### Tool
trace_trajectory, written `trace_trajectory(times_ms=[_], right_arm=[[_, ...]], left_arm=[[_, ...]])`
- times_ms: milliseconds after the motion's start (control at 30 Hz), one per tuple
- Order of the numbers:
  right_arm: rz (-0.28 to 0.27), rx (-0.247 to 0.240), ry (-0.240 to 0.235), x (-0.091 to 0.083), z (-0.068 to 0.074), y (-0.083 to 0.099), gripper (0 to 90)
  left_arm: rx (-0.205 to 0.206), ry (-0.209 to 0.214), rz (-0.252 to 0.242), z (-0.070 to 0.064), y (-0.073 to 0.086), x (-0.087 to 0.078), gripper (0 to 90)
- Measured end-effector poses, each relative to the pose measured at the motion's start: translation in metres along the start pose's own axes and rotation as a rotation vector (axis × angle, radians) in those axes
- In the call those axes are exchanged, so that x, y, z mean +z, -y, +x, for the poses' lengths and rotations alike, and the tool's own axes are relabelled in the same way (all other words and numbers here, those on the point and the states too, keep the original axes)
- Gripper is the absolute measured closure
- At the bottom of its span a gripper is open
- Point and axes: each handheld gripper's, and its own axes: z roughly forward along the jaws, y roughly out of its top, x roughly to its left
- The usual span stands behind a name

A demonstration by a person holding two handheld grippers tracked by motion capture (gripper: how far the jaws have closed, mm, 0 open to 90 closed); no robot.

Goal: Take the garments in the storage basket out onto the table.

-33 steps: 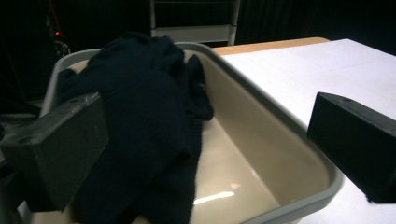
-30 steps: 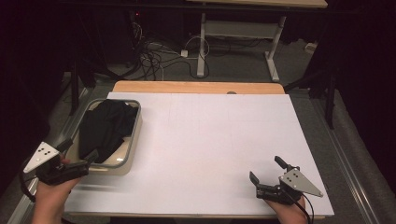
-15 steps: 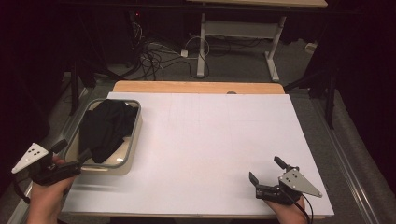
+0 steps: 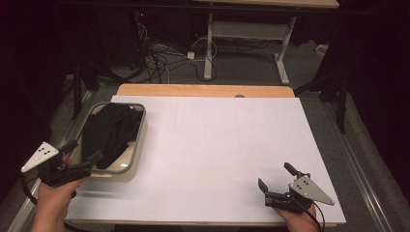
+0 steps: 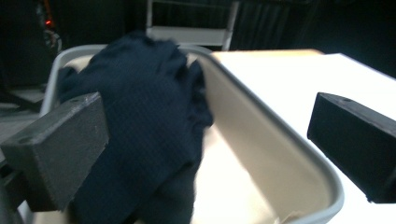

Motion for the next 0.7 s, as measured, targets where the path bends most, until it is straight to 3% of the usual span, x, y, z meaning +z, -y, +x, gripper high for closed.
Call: trace_trajectory(times_ms=[167,300,700], right_arm=[[-0.005,0.002,-0.004,0.0,0.001,0.0,0.0],[-0.012,-0.002,-0.002,-0.001,0.002,-0.002,0.0],[-0.009,0.0,-0.006,0.0,0.002,-0.001,0.0]], left_arm=[[0.01,0.003,0.001,-0.004,-0.017,0.013,0.0],[-0.01,0.009,0.005,-0.001,-0.03,0.027,0.0],[-0.001,0.011,0.043,0.006,-0.051,0.059,0.0]])
